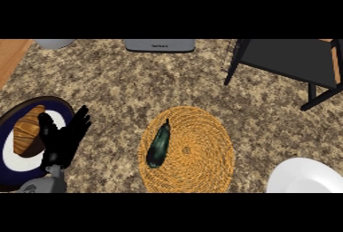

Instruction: Pick the lemon from the placemat and place it in the tiered shelf

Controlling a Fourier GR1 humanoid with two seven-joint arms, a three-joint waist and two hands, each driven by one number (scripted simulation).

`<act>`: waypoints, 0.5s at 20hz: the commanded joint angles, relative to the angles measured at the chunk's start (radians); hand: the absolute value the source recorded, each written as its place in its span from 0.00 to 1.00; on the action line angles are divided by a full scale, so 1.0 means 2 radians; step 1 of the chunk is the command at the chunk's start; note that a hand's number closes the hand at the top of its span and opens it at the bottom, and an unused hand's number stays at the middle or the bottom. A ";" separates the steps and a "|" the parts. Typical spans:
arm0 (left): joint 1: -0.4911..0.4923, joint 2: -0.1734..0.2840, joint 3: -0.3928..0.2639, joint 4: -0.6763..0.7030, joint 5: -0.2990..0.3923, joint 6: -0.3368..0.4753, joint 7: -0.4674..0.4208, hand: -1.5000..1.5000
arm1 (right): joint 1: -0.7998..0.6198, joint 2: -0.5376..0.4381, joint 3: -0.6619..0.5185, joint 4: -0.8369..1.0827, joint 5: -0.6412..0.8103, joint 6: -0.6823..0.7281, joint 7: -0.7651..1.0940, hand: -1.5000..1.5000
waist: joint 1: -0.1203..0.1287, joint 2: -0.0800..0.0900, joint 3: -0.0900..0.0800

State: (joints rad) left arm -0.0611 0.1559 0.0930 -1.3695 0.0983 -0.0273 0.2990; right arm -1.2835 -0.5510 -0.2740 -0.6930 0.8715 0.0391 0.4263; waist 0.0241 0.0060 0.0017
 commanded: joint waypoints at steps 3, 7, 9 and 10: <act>-0.009 0.000 0.009 0.021 0.004 -0.001 0.002 0.50 | 0.007 0.014 0.002 0.014 -0.007 -0.029 -0.038 1.00 | -0.006 -0.001 -0.001; 0.017 -0.005 -0.001 0.010 -0.008 -0.003 -0.019 0.50 | -0.010 -0.006 -0.007 0.071 -0.005 -0.044 -0.075 1.00 | -0.001 0.000 -0.001; 0.005 -0.011 -0.003 0.014 -0.008 0.004 -0.007 0.50 | -0.024 -0.035 -0.015 0.083 -0.013 -0.018 -0.089 1.00 | -0.003 0.000 -0.001; -0.008 0.004 0.014 0.013 -0.001 0.004 0.005 0.50 | -0.038 -0.001 -0.002 0.075 -0.005 -0.026 -0.054 1.00 | -0.003 -0.001 -0.001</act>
State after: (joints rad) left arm -0.0588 0.1500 0.0960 -1.3730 0.0906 -0.0208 0.3027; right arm -1.3264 -0.5731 -0.2890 -0.5585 0.8592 -0.0155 0.3015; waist 0.0226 0.0050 0.0021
